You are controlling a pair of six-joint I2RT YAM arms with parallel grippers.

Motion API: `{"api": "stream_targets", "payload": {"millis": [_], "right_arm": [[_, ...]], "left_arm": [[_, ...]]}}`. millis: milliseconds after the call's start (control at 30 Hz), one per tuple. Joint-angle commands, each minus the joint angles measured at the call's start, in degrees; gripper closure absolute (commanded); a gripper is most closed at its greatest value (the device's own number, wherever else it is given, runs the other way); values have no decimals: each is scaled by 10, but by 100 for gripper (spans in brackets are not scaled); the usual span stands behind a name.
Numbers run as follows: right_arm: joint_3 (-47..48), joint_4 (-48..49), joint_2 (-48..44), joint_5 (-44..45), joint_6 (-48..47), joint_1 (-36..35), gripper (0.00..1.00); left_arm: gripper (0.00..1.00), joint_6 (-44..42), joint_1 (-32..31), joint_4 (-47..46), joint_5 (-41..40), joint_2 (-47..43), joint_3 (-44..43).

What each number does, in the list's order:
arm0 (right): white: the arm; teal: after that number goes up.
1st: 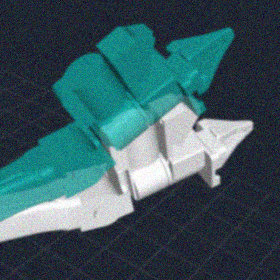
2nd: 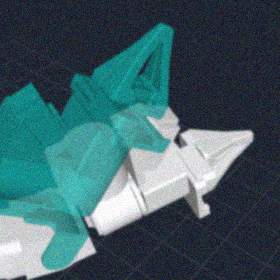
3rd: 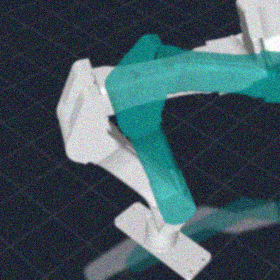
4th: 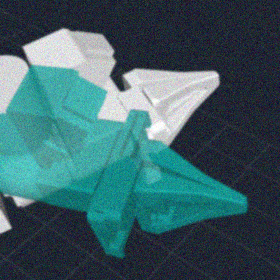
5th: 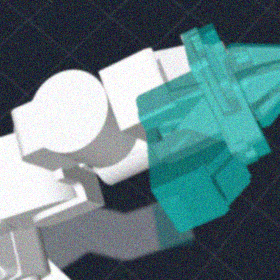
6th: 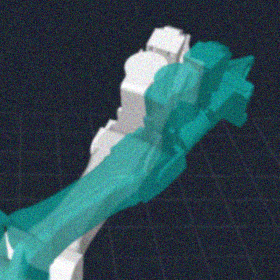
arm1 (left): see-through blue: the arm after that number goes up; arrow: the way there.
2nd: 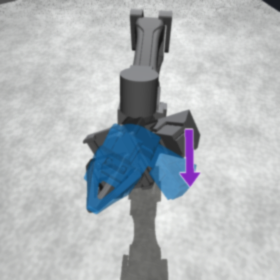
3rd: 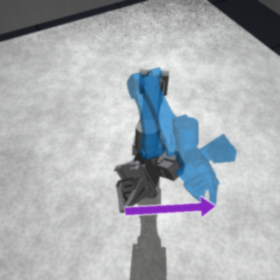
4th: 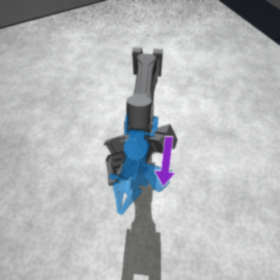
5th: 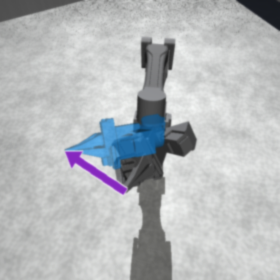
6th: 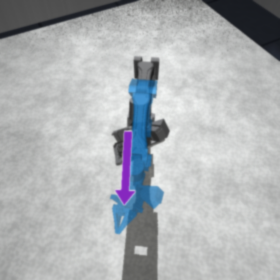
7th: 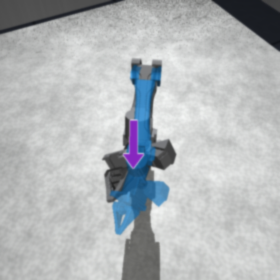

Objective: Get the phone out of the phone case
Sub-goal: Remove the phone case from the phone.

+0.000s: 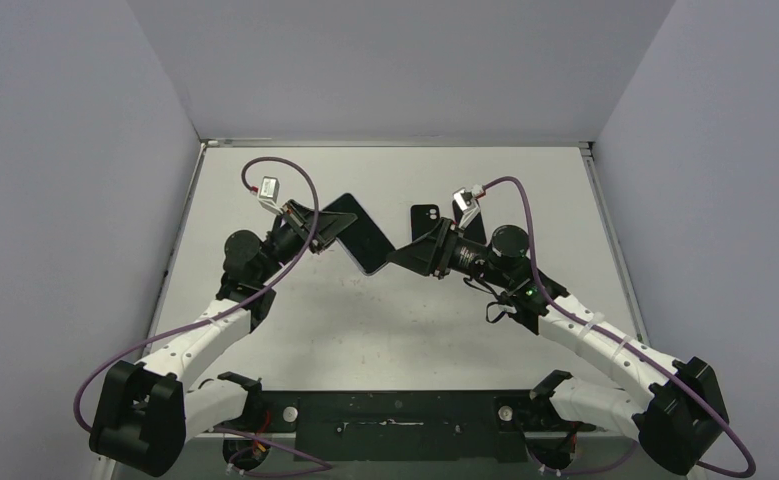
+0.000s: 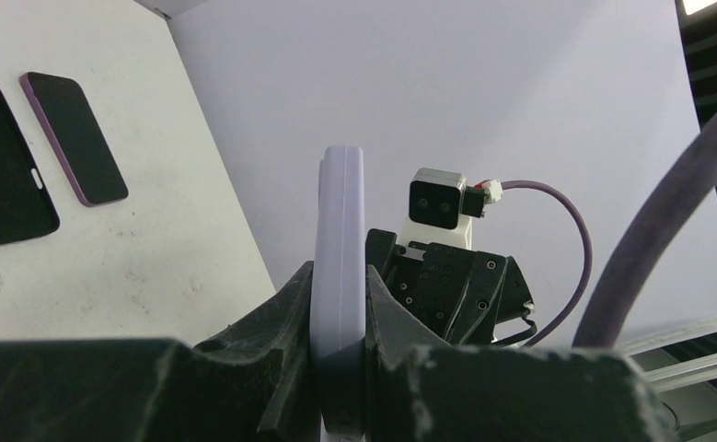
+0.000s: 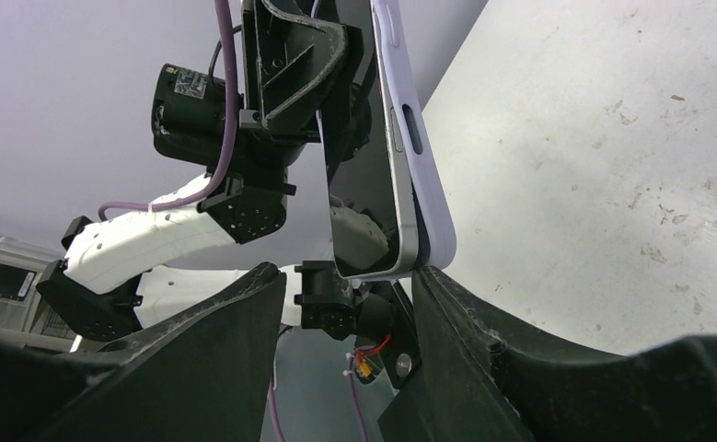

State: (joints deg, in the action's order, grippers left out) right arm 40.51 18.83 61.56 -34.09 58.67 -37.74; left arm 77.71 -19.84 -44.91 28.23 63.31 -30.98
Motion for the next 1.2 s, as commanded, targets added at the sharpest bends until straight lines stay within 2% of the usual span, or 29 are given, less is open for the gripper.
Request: {"api": "stream_targets", "payload": {"millis": [0, 200, 500, 633, 733, 800, 933, 1067, 1167], "right_arm": [[15, 53, 9, 2, 8, 1, 46], [28, 69, 22, -16, 7, 0, 48], [35, 79, 25, -19, 6, 1, 55], [27, 85, 23, -19, 13, 1, 66], [22, 96, 20, -18, 21, 2, 80], [20, 100, 18, -18, 27, 3, 88], [15, 112, 14, -17, 40, 6, 97], [11, 129, 11, -17, 54, 8, 100], [12, 137, 8, -15, 59, 9, 100]], "left_arm": [[100, 45, -19, -101, 8, -13, -7], [100, 20, -51, -83, -1, -9, -10], [100, 7, -105, -105, -13, 19, -17], [100, 6, -104, -108, -12, 19, -15], [100, -1, -104, -98, -10, 19, -18], [92, -7, -104, -90, -14, 16, -18], [73, -28, -101, -67, -31, 0, -17], [56, -49, -99, -43, -42, -17, -24], [50, -65, -96, -27, -44, -26, -31]]}}
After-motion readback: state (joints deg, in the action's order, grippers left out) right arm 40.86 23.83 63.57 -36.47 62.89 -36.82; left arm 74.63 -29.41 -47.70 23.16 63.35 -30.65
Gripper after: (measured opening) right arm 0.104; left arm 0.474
